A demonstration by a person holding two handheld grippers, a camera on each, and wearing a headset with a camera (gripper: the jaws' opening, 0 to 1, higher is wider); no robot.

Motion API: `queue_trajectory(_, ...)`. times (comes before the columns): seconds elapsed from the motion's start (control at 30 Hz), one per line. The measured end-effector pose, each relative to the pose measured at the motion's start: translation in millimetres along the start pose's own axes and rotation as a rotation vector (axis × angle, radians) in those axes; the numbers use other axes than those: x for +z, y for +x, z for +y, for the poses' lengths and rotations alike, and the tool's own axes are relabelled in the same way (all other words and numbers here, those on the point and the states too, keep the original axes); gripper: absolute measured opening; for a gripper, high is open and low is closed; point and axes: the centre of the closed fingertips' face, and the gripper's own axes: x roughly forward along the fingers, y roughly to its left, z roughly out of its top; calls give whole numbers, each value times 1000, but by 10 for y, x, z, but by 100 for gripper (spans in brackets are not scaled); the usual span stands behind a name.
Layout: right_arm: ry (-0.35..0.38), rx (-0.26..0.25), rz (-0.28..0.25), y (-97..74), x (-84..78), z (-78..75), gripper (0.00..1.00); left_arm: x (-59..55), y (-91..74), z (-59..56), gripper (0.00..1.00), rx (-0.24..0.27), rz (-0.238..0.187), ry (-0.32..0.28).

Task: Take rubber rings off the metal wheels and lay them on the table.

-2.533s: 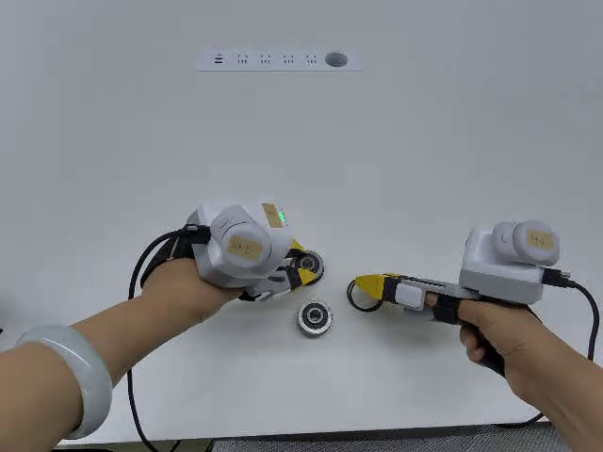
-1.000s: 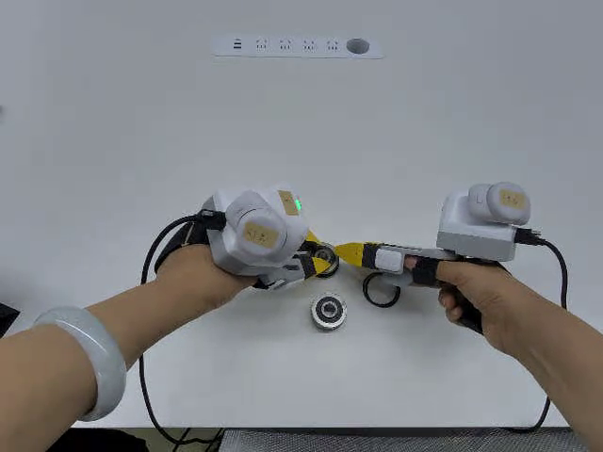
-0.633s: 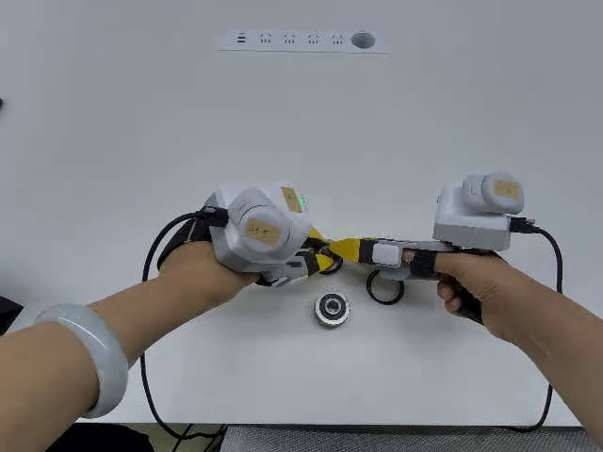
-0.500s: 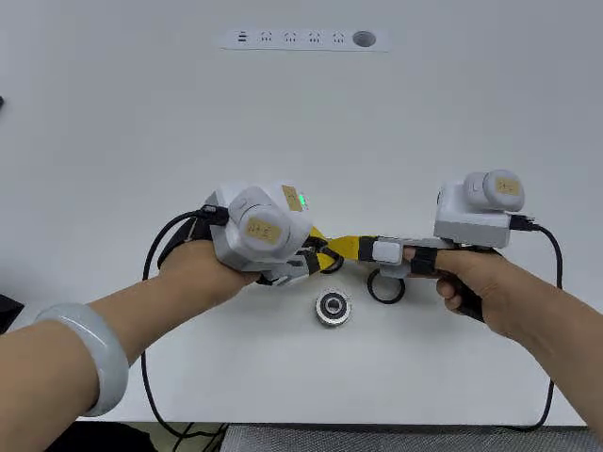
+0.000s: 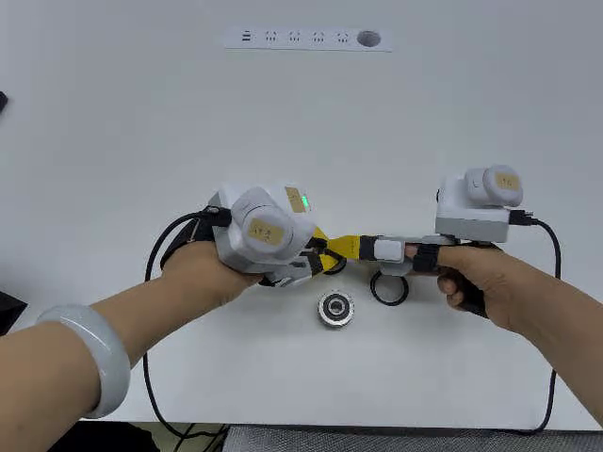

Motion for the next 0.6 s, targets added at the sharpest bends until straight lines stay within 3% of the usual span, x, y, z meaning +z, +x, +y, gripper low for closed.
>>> queue_trajectory(0.6, -35, 29, 18, -84, -36, 54, 25, 3, -4, 3, 13, 1, -5, -3)
